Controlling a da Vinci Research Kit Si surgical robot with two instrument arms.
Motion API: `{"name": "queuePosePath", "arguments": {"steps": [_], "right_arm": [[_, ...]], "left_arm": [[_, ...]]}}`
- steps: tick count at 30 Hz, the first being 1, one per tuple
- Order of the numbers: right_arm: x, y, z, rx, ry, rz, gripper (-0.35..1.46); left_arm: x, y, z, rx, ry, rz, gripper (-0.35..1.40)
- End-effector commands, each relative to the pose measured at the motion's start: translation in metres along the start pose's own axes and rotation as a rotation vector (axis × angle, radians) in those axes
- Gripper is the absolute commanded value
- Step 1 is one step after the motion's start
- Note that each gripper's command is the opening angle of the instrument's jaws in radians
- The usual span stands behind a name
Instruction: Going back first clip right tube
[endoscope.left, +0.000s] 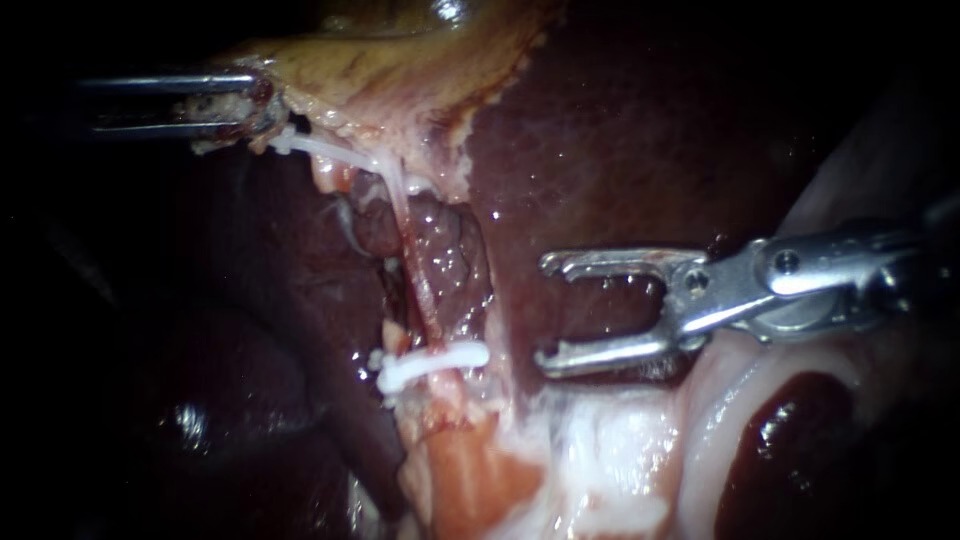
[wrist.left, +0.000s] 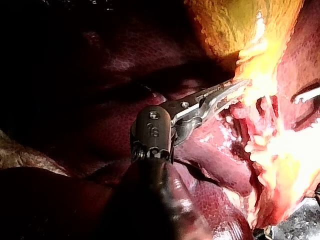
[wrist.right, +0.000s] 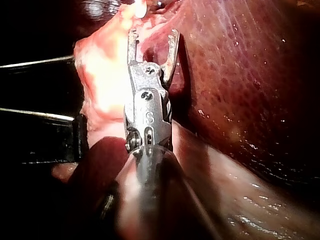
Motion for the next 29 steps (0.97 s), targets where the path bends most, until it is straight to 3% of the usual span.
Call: {"name": "queuePosePath", "arguments": {"steps": [1,5,10,17,29], "right_arm": [[0.0000,0.0001,-0.0002,0.002,-0.004,-0.001,0.50],[-0.0001,0.0000,-0.0003,0.003,-0.004,-0.001,0.50],[-0.0001,0.0000,-0.0004,0.004,-0.004,-0.007,0.50],[-0.0001,-0.0001,-0.0005,0.004,-0.003,-0.007,0.50],[0.0000,-0.0002,-0.0005,0.011,-0.003,-0.007,0.50]], "left_arm": [[0.0000,0.0000,0.0000,0.000,0.000,0.000,-0.35],[-0.0004,-0.0002,0.0005,0.002,0.002,0.002,-0.35],[-0.0018,-0.0011,0.0030,0.017,0.009,0.012,-0.35],[-0.0039,-0.0025,0.0058,0.018,-0.013,0.025,-0.35],[-0.0040,-0.0025,0.0059,0.016,-0.017,0.026,-0.35]]}}
